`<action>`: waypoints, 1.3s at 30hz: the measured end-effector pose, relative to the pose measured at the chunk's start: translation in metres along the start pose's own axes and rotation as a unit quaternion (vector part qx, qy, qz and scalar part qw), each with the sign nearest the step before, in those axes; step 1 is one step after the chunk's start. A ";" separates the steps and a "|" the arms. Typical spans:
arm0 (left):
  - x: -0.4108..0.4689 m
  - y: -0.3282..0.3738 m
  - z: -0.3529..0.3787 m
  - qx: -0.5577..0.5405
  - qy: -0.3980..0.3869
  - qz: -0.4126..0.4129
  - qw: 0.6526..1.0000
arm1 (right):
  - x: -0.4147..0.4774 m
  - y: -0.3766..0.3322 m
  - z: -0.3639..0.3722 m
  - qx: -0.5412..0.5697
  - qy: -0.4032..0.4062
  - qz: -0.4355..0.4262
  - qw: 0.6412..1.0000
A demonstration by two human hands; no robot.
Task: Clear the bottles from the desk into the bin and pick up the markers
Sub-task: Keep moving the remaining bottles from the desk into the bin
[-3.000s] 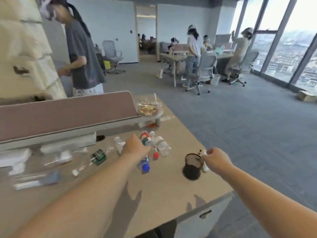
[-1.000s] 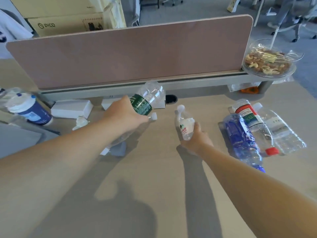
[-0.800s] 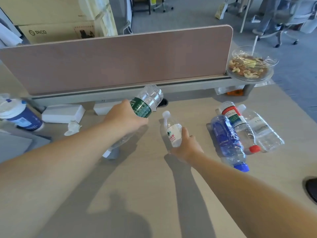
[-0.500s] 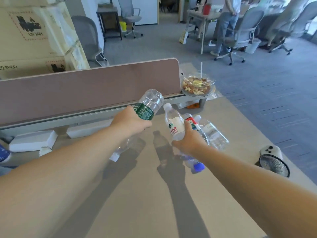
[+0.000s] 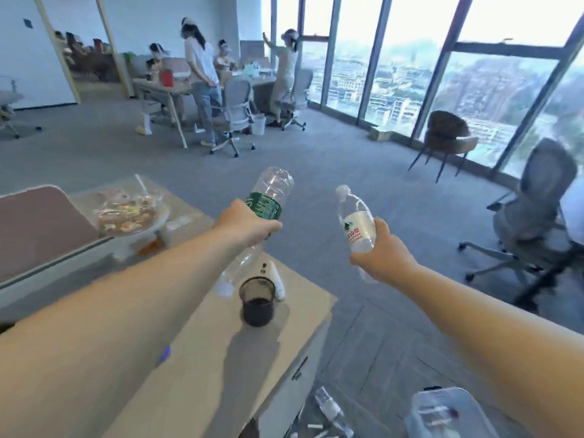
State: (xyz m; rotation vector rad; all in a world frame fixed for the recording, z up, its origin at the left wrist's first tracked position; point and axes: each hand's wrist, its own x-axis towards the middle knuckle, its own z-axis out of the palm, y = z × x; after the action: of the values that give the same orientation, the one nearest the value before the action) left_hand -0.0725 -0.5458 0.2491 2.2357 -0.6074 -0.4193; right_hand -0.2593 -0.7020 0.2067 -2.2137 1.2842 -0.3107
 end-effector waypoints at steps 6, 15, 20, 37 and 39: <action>-0.040 0.102 0.169 -0.018 -0.160 0.052 0.986 | -0.030 0.184 -0.086 0.027 0.055 0.169 0.984; -0.121 0.155 0.402 0.020 -0.345 -0.045 0.937 | -0.096 0.420 -0.107 0.044 0.056 0.363 0.929; -0.163 0.135 0.518 0.069 -0.404 -0.130 0.903 | -0.118 0.524 -0.072 0.058 -0.011 0.424 0.904; -0.185 0.086 0.613 0.114 -0.385 -0.234 0.885 | -0.084 0.632 -0.030 0.128 -0.090 0.432 0.888; -0.197 0.087 0.621 0.114 -0.391 -0.247 0.879 | -0.093 0.637 -0.033 0.133 -0.090 0.441 0.883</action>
State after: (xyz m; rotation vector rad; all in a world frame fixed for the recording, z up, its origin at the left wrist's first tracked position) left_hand -0.5544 -0.8595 -0.0700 2.3881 -0.4766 -1.6374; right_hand -0.7838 -0.8804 -0.1221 -1.2137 1.8431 0.0768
